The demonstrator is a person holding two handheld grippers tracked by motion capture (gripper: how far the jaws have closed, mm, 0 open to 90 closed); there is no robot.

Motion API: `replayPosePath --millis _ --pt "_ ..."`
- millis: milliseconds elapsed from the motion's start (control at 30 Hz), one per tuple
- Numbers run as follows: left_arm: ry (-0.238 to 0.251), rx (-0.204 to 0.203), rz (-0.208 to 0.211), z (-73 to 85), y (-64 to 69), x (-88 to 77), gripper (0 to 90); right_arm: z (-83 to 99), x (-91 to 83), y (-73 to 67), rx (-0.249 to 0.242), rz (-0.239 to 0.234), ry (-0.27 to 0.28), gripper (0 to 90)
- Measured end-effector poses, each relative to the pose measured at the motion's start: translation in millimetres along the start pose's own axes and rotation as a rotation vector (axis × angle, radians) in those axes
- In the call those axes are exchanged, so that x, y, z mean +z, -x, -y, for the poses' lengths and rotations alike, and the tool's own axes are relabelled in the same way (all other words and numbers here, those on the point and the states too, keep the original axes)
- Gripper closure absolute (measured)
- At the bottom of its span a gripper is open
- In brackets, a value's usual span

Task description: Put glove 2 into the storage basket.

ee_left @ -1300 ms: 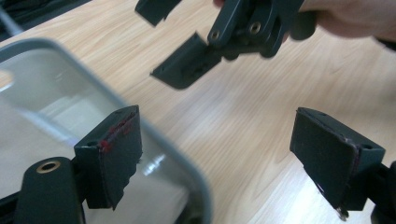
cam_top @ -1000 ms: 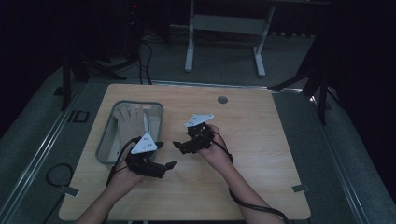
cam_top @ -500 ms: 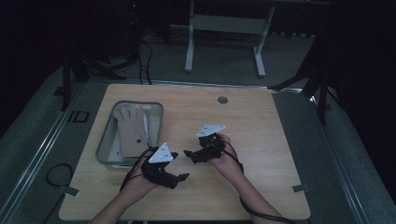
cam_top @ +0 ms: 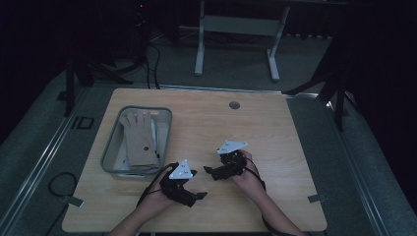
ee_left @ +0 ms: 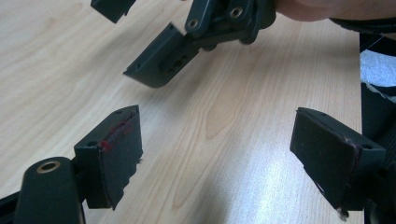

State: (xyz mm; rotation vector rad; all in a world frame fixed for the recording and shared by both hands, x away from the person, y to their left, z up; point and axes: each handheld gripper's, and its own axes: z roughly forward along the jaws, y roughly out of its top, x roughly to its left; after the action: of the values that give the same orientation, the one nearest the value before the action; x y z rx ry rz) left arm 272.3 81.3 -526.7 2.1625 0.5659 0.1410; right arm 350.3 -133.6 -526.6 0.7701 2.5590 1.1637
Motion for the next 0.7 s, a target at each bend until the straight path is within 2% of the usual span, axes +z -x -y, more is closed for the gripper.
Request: replayPosePath --millis 133,300,500,700 --pt "-0.006 0.007 0.018 3.3 0.6 7.3 16.9 11.3 -1.7 2.4 0.012 -0.002 -0.013 13.3" --pt "0.000 0.019 0.034 6.3 2.3 13.5 16.9 24.5 -8.7 3.3 0.011 0.032 0.013 12.1" --pt "0.007 0.039 0.046 9.3 3.3 16.7 16.1 36.9 -15.9 5.6 0.008 0.063 0.002 12.0" --pt "0.007 0.065 0.033 12.3 4.1 20.4 16.1 52.0 -25.0 6.2 0.009 0.073 -0.001 12.1"
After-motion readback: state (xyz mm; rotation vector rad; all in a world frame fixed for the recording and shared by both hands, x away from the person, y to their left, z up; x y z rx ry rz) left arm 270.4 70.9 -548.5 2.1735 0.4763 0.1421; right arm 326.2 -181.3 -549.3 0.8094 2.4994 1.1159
